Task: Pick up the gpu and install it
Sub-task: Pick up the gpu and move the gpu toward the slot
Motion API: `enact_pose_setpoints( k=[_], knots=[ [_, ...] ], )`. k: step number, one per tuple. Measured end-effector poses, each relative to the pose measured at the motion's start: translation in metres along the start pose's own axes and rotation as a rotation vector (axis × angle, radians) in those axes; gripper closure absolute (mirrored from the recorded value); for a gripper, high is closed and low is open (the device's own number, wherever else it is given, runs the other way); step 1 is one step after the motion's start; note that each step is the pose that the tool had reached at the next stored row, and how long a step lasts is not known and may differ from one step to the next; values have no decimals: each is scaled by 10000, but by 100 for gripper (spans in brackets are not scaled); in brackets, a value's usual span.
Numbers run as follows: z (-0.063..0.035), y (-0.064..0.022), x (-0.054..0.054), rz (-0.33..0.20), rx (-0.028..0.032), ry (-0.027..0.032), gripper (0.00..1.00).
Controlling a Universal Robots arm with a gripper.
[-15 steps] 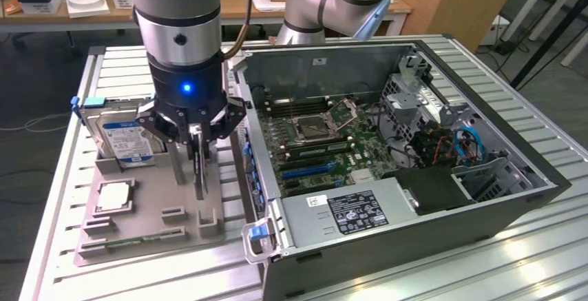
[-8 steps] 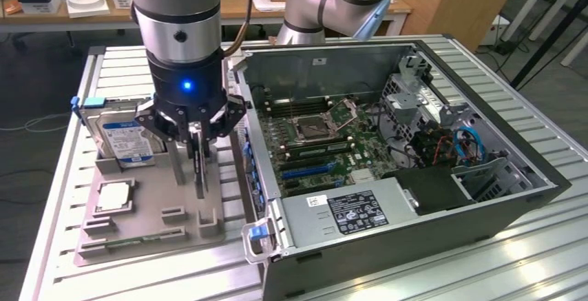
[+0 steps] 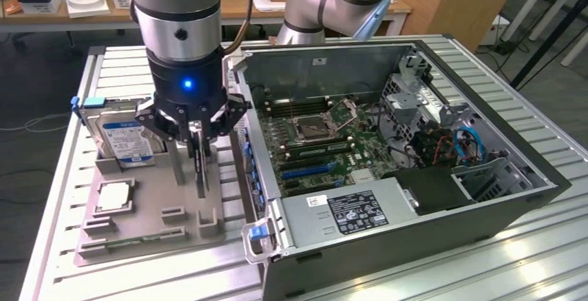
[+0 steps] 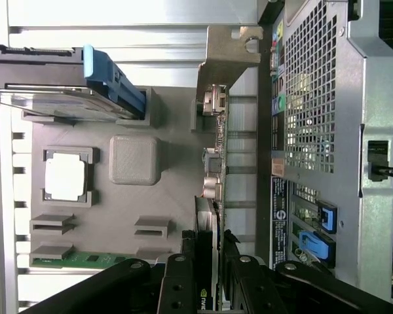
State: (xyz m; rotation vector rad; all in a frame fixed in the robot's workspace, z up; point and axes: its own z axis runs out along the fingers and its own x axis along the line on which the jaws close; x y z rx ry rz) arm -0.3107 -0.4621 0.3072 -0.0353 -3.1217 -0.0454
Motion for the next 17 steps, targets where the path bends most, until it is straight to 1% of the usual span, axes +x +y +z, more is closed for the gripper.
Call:
enact_pose_setpoints(
  k=[5,13,17],
  knots=[
    [-4,9,-1,-3,19,2,74],
    [-13,9,0,-3,18,0,74],
    [-61,11,0,-3,19,-1,74]
  ],
)
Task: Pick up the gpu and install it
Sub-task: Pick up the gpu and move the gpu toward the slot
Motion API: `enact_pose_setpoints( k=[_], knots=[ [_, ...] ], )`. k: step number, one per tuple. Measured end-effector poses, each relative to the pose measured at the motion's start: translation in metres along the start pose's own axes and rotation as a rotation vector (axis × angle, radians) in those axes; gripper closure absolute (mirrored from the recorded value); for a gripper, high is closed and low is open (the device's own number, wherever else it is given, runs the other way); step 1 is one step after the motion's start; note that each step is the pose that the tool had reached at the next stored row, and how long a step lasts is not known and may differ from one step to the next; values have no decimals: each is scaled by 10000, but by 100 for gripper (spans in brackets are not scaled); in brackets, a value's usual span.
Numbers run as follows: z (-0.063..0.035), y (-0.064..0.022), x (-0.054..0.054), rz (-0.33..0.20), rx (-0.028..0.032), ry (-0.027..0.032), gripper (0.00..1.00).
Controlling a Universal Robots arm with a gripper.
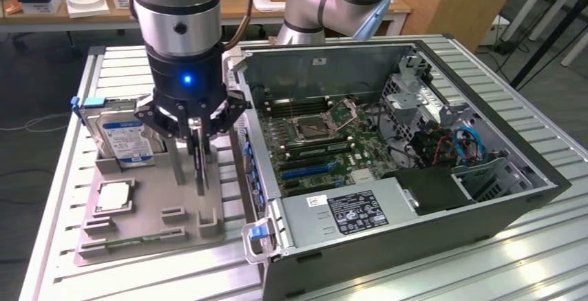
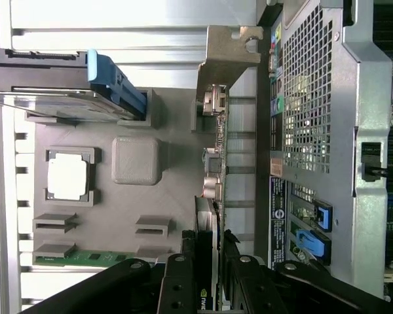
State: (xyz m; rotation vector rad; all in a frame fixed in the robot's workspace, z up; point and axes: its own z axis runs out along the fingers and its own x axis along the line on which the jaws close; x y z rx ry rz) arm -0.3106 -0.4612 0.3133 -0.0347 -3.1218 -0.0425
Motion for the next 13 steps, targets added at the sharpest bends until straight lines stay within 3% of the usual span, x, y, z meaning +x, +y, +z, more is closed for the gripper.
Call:
enact_pose_setpoints(
  k=[4,13],
  knots=[
    [-69,2,2,0,-1,0,74],
    [-107,11,3,1,0,-1,74]
  ],
)
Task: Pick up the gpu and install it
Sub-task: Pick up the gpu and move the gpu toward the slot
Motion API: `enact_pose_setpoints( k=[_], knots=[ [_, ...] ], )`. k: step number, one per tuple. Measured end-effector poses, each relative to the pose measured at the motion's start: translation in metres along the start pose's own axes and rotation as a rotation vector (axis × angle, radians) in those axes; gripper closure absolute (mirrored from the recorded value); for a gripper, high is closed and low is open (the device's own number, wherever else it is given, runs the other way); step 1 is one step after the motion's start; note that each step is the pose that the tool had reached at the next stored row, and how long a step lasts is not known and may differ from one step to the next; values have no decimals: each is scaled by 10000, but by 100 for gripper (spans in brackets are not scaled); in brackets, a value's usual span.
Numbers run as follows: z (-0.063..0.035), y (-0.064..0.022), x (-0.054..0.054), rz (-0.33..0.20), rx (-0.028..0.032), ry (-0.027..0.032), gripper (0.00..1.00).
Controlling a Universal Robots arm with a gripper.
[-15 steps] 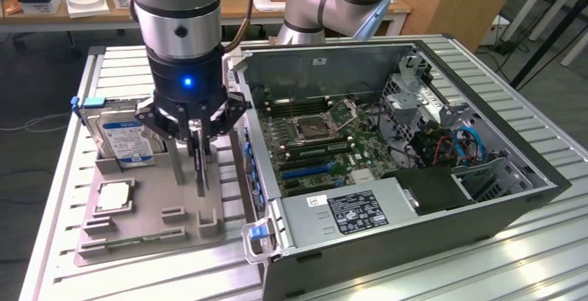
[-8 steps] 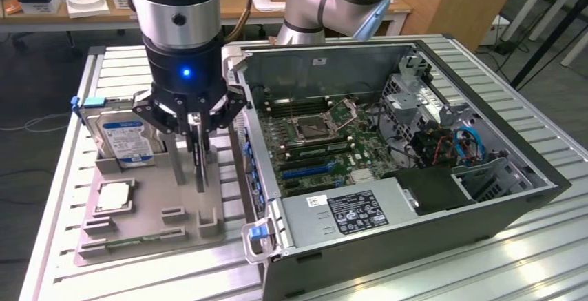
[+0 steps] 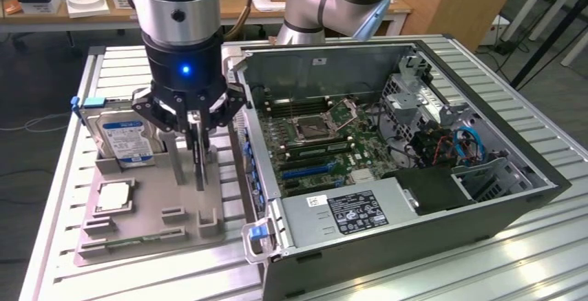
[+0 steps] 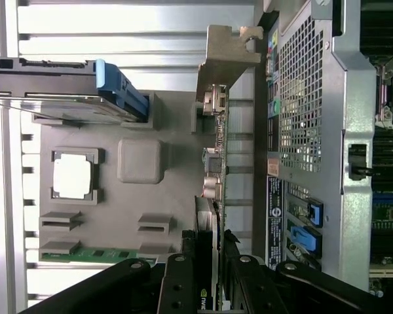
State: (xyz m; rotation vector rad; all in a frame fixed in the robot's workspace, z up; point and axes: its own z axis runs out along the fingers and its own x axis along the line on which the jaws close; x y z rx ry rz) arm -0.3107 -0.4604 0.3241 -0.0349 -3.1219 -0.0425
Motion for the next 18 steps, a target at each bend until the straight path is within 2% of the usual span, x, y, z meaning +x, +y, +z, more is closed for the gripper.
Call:
enact_pose_setpoints(
  k=[18],
  knots=[
    [-139,4,2,-2,-8,0,74]
  ],
)
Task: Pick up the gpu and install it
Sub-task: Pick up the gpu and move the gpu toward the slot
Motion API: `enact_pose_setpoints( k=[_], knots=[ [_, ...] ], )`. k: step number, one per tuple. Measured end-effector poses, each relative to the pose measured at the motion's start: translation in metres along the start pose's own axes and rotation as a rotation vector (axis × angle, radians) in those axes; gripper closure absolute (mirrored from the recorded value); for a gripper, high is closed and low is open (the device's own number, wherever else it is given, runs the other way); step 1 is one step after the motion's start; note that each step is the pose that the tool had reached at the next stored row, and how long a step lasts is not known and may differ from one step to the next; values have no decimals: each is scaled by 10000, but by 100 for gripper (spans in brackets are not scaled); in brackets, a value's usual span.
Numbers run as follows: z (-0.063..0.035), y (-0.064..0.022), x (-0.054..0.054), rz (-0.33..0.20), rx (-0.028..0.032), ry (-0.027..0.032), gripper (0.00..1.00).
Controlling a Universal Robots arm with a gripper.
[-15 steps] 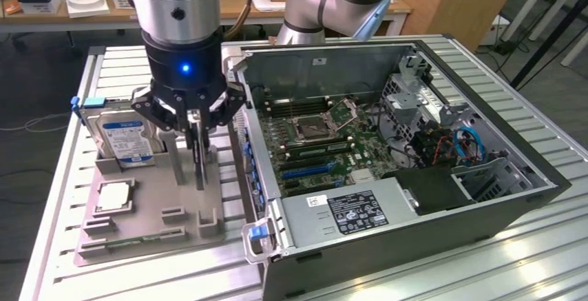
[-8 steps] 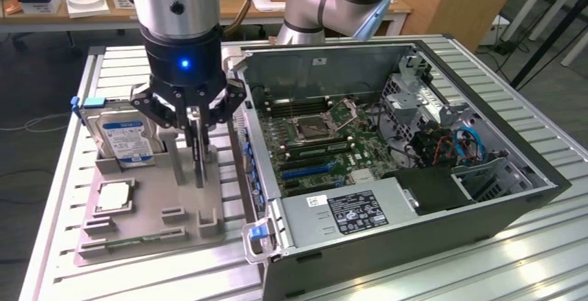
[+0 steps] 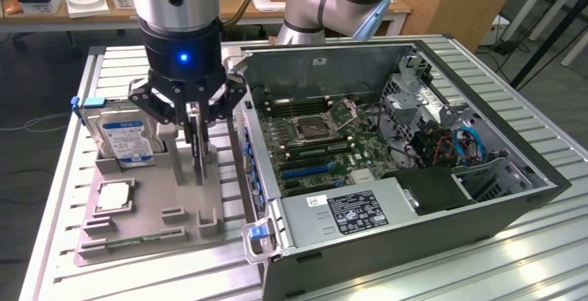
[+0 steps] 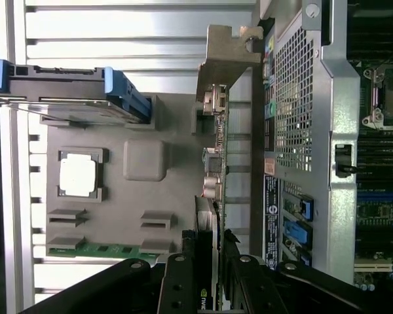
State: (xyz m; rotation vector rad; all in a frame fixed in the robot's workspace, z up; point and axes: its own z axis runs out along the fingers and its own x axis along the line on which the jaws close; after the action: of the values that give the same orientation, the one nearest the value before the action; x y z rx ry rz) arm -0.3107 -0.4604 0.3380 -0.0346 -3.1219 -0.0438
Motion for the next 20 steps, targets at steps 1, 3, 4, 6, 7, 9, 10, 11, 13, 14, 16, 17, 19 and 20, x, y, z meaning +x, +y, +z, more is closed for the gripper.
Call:
enact_pose_setpoints(
  k=[1,3,4,6,7,9,10,11,13,14,16,17,19,20],
  knots=[
    [-11,0,0,0,0,-1,74],
    [-36,1,1,0,-6,0,74],
    [-49,1,1,0,-9,0,74],
    [-79,2,2,-2,-13,-3,74],
    [-96,2,2,-12,-15,-7,74],
    [-126,3,2,-75,-33,-6,74],
    [-136,3,2,-120,-54,-6,74],
    [-146,4,3,-167,-82,-4,74],
    [-169,4,2,-265,-168,0,74],
    [-180,5,1,-313,-213,3,74],
    [-196,5,1,-406,-299,8,74],
    [-202,6,2,-417,-325,8,74],
    [-229,6,0,-436,-360,10,74],
    [-247,7,-2,-450,-403,10,74]
  ],
)
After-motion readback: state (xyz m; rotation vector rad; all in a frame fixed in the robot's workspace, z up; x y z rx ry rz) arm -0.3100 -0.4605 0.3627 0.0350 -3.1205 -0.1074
